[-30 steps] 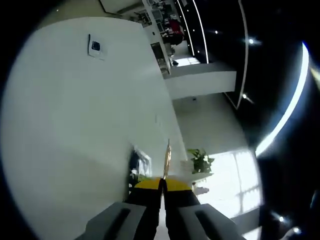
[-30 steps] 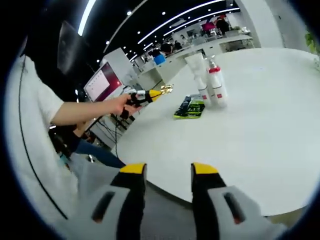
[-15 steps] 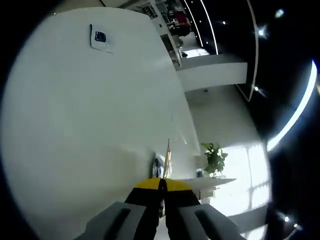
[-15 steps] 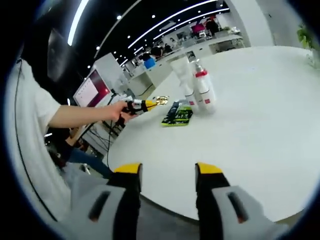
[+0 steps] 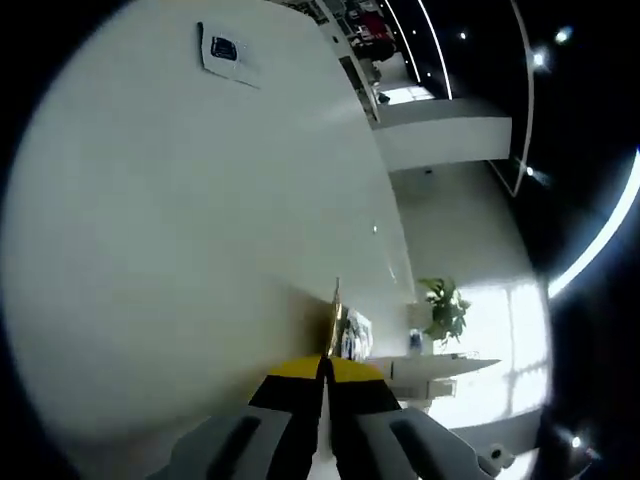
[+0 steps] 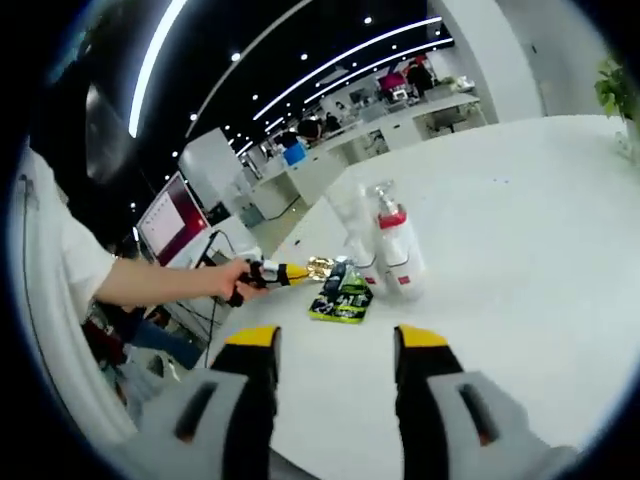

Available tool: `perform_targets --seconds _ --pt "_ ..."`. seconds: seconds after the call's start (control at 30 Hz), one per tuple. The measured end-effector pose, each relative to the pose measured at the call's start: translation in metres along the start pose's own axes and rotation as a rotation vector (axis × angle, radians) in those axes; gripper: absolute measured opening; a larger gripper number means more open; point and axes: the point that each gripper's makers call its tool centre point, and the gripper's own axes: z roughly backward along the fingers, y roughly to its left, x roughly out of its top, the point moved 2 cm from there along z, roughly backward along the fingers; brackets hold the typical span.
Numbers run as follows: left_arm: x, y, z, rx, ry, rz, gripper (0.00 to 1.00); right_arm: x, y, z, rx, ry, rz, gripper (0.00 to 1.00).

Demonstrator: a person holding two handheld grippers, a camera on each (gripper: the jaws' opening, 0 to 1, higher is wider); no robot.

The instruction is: Arrange the skincare products in the storage area until every visible bottle or jar stands upright without overlapping.

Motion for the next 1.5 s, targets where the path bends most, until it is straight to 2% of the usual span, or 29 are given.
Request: perform_targets --seconds 0.13,0.27,0.47,0.67,0.9,1.0,1.1,1.2,1.3,1.37,1.4,1.5 --pt "0.000 0.004 -0.002 0.015 0.010 -0.001 0.02 -0.006 0.004 -0.002 0.008 0.016 0.009 0.47" --pt "-0.003 0.011 -0.001 0.063 0.022 -0.025 0.02 -0.011 0.004 0.001 0.005 0.031 0.016 0.47" --pt "0.001 0.010 -0.001 0.055 0.005 0.025 0.06 -0.013 -0.001 0.005 -0.015 0.026 0.005 0.47" --pt "0.011 0.011 0.005 0.060 -0.021 0.020 0.12 -0.015 0.003 0.006 -0.007 0.027 0.010 0.47" --pt "0.012 0.009 0.008 0.062 -0.001 0.024 0.21 -0.019 0.003 0.005 -0.005 0.036 0.009 0.47" --pt "0.010 0.008 0.012 0.083 0.006 0.011 0.22 -0.020 0.003 0.005 -0.003 0.038 0.007 0.47" --pt "0.019 0.012 0.017 0.095 -0.004 -0.004 0.25 -0.022 0.002 0.005 -0.003 0.041 0.003 0.46" --pt "0.031 0.010 0.023 0.135 -0.073 -0.047 0.29 -0.023 0.002 0.004 -0.002 0.044 0.005 0.46" --pt "0.039 0.006 0.027 0.152 -0.094 -0.069 0.34 -0.025 0.000 0.004 -0.005 0.046 0.013 0.46" --pt "0.057 0.009 0.028 0.188 -0.131 -0.116 0.36 -0.030 -0.002 0.003 -0.005 0.052 -0.010 0.46" --pt "0.061 0.010 0.028 0.196 -0.141 -0.131 0.39 -0.031 -0.003 0.003 -0.005 0.057 -0.010 0.46" --pt "0.093 0.010 0.030 0.243 -0.232 -0.263 0.50 -0.036 -0.007 0.004 -0.012 0.075 0.000 0.46"
